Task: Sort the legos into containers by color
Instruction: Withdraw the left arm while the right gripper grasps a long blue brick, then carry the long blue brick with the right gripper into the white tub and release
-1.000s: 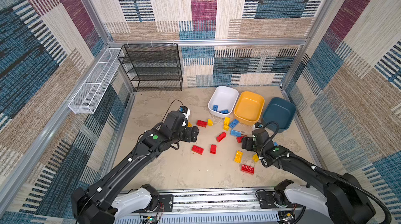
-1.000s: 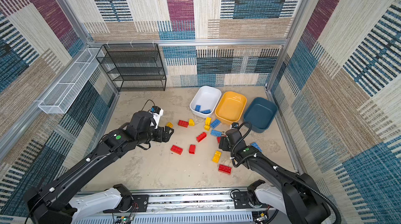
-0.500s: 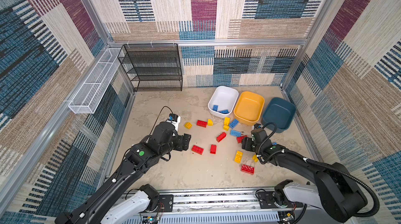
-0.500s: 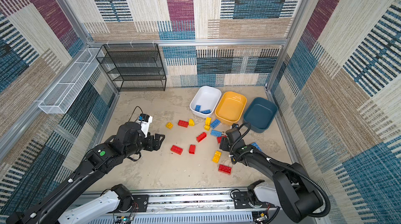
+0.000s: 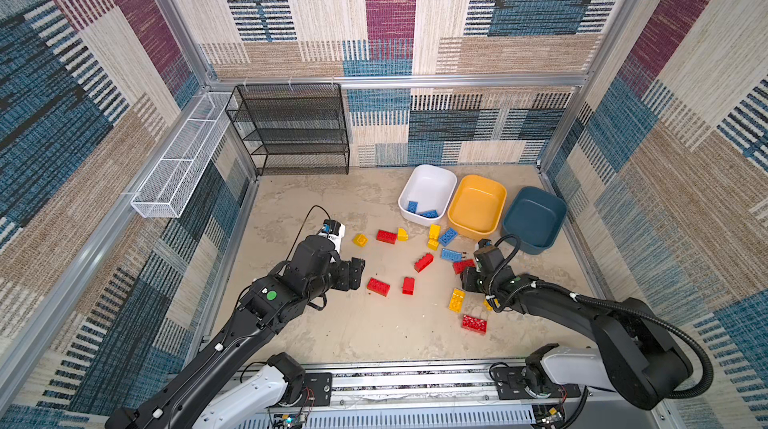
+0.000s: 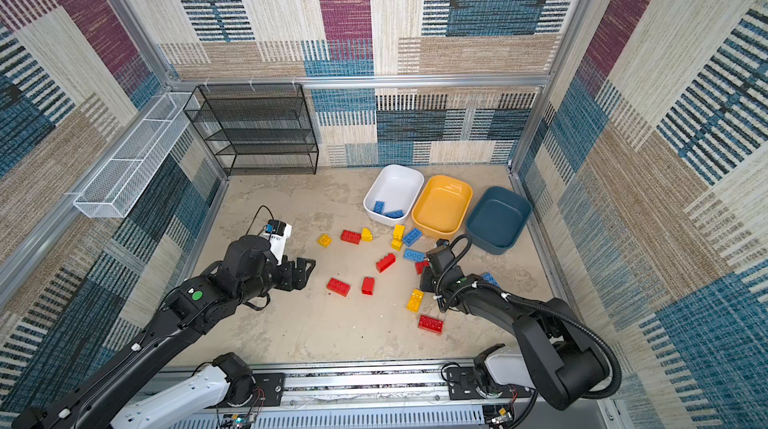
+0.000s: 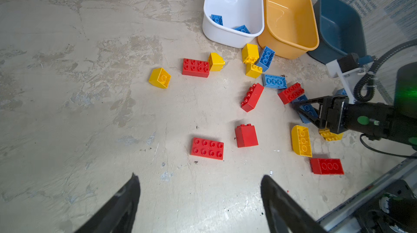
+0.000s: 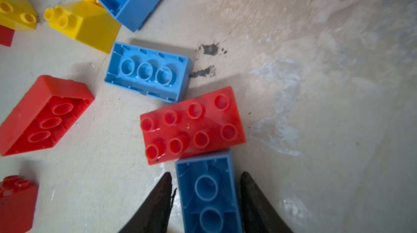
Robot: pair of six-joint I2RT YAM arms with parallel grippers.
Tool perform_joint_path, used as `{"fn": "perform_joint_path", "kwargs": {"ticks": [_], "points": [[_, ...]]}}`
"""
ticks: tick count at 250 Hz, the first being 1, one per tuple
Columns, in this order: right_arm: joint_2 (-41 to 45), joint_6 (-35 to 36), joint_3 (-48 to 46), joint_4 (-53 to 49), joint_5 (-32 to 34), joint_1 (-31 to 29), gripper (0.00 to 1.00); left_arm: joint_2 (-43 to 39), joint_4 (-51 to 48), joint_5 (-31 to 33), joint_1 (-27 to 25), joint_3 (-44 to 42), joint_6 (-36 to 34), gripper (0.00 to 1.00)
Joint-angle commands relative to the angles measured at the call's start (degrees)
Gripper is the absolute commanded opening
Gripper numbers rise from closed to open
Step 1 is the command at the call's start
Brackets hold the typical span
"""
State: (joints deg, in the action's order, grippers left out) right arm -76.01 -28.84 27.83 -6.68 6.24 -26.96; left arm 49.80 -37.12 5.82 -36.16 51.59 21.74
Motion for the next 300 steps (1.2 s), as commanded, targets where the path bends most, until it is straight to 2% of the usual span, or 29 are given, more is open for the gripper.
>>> {"fn": "perform_joint_path", "kwargs": {"ticks": [1,49,116,168,217,254,300], "points": [[-2.1,-0.3,1.4,-0.8,2.3,-1.5,0.49,-0.2,0.6,0.1,0.0,-0.2,0.7,0.85],[-2.2,-0.4,2.2,-1.7,5.1,-3.8,0.33,-1.2,0.6,0.1,0.0,-0.8,0.9,0.85],[3.7,0.3,5.2,-5.8,3.1,-4.8,0.33,-2.1,0.9,-0.4,0.0,-1.0,1.2,0.84],[5.3,2.7,14.3,-9.9,-1.9,-4.9,0.32,-3.5,1.1,-2.9,0.0,-2.4,3.4,0.84],[-5.5,6.3,30.0,-10.5,-4.3,-4.5,0.32,-8.9,0.5,-5.9,0.0,-8.5,8.0,0.84],[-17.7,7.8,42.5,-9.2,-5.3,-2.2,0.32,-12.3,1.4,-6.1,0.0,-12.2,9.8,0.83],[-33.5,8.9,59.9,-10.4,-6.2,1.6,0.32,-12.2,1.5,-6.1,0.0,-12.5,10.1,0.83]]}}
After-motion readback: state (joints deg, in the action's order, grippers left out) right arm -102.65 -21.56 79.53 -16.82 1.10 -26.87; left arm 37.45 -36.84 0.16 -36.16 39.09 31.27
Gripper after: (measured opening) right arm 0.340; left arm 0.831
